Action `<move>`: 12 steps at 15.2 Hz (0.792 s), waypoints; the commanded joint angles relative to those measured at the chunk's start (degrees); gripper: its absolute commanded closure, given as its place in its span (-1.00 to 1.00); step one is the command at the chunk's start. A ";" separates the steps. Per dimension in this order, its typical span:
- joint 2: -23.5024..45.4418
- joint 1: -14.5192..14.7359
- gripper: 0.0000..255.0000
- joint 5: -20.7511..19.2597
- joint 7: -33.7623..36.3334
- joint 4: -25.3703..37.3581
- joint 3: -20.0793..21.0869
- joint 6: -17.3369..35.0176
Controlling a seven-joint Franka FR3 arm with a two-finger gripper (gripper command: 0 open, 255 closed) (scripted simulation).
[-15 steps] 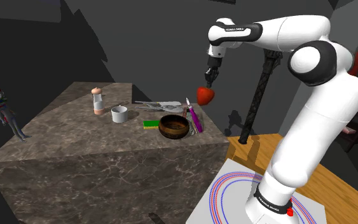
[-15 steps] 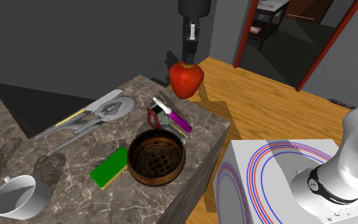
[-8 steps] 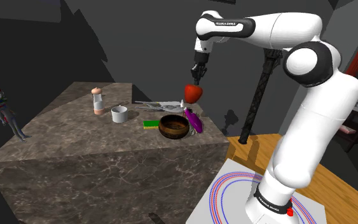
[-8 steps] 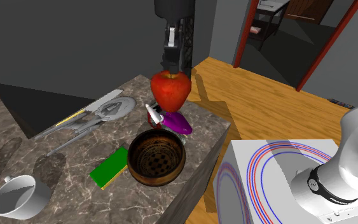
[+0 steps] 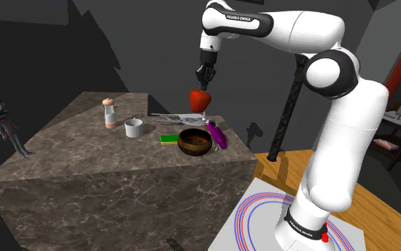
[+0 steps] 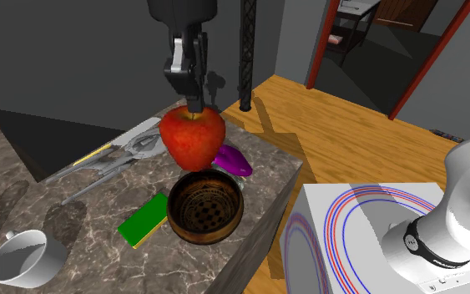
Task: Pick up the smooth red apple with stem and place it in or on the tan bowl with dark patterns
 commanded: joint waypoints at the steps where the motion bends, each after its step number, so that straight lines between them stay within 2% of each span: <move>1: 0.44 0.27 1.00 0.10 0.53 -0.53 0.24 0.99; 12: -1.52 0.59 1.00 -0.39 0.51 -11.52 0.45 10.10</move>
